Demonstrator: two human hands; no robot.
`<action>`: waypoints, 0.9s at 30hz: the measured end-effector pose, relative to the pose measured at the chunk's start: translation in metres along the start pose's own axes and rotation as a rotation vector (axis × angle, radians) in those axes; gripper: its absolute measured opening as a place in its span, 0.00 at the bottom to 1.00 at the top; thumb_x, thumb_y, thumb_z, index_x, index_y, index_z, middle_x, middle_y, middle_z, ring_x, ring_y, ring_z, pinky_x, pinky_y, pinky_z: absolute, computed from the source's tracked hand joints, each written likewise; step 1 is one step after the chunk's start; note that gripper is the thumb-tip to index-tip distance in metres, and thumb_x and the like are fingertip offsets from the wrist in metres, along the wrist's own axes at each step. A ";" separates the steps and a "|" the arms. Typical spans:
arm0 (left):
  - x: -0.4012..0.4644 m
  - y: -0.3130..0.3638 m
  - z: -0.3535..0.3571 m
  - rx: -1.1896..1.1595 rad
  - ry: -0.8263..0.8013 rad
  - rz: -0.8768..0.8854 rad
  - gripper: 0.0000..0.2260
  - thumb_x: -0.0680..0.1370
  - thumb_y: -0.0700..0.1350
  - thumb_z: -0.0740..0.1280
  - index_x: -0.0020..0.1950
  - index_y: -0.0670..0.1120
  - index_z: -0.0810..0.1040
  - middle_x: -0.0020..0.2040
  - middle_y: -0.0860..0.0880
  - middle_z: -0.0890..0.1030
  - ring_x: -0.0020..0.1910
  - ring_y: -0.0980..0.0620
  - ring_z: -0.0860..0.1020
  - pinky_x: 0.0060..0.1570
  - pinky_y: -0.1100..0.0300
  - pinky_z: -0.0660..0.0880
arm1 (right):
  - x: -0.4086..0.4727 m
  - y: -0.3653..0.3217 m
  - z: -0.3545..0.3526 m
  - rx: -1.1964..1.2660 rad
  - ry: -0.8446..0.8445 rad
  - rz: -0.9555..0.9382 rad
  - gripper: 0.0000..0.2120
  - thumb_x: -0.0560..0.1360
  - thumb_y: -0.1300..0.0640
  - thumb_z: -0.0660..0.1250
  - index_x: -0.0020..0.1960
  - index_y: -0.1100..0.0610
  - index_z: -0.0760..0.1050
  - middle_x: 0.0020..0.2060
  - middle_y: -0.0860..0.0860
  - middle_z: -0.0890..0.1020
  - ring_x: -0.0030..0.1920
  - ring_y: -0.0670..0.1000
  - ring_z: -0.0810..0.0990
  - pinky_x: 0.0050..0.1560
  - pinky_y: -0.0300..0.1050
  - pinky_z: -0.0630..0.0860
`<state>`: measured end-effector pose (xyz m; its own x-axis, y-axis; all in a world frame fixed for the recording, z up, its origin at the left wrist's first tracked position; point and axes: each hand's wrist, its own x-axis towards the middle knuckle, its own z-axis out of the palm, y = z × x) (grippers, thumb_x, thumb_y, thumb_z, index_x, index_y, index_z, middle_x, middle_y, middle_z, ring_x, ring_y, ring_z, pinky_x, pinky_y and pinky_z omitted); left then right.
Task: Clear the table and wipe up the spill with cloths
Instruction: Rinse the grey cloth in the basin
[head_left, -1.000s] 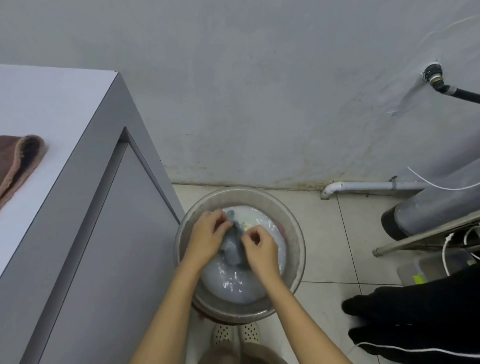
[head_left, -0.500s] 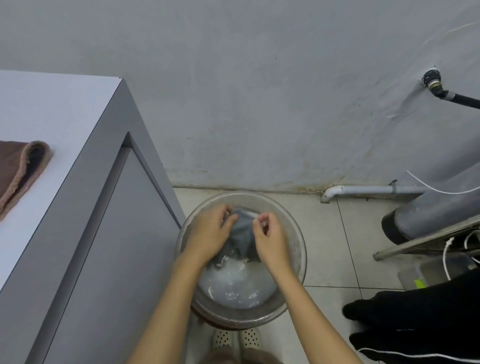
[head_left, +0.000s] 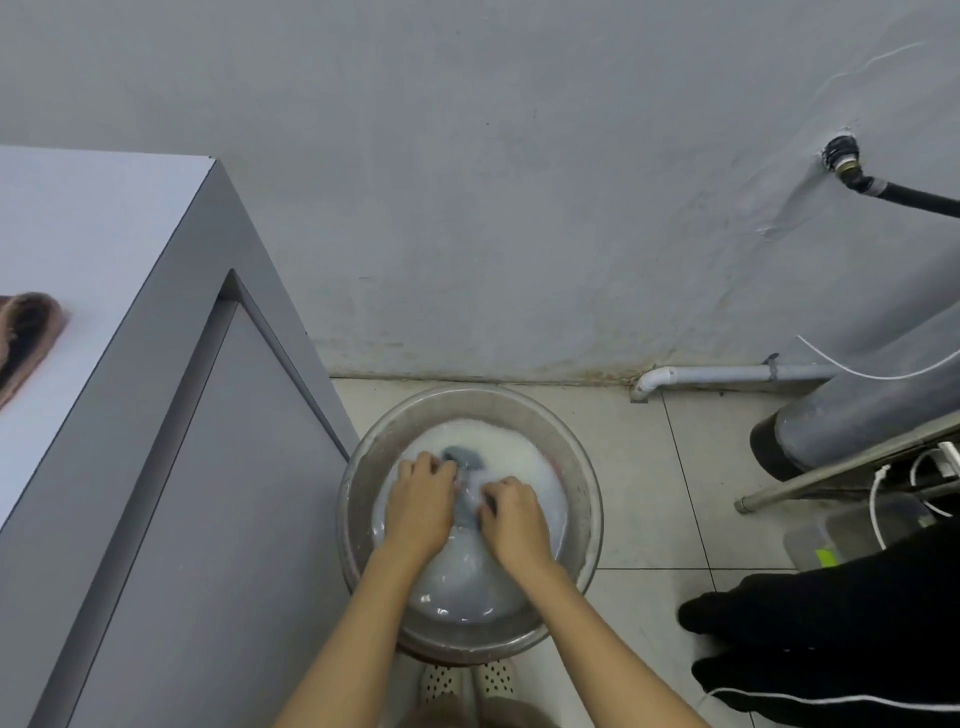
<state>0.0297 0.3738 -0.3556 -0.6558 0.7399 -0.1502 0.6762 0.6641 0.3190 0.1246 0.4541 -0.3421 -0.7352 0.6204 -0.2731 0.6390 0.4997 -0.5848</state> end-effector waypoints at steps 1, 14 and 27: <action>0.002 0.000 -0.005 -0.097 0.042 0.006 0.10 0.82 0.46 0.56 0.59 0.47 0.73 0.56 0.47 0.74 0.57 0.46 0.69 0.54 0.56 0.66 | 0.001 0.000 -0.002 0.029 0.008 -0.005 0.06 0.76 0.61 0.61 0.46 0.54 0.76 0.53 0.56 0.77 0.56 0.57 0.74 0.55 0.48 0.70; -0.008 0.012 -0.093 -0.740 0.131 0.091 0.05 0.77 0.48 0.56 0.48 0.52 0.71 0.39 0.56 0.77 0.39 0.62 0.76 0.40 0.66 0.72 | -0.005 -0.060 -0.089 0.793 0.072 -0.257 0.06 0.80 0.61 0.58 0.47 0.54 0.72 0.40 0.52 0.78 0.40 0.46 0.78 0.43 0.42 0.75; -0.007 0.019 -0.078 -0.710 0.265 -0.020 0.02 0.77 0.47 0.64 0.48 0.53 0.71 0.42 0.57 0.77 0.42 0.62 0.74 0.43 0.65 0.70 | 0.011 -0.027 -0.066 0.310 0.193 0.007 0.10 0.78 0.57 0.62 0.58 0.54 0.69 0.48 0.52 0.79 0.48 0.53 0.78 0.44 0.44 0.73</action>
<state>0.0209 0.3731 -0.2752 -0.7852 0.6180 0.0390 0.3432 0.3819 0.8581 0.1139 0.4871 -0.2791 -0.6561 0.7405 -0.1456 0.5227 0.3067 -0.7954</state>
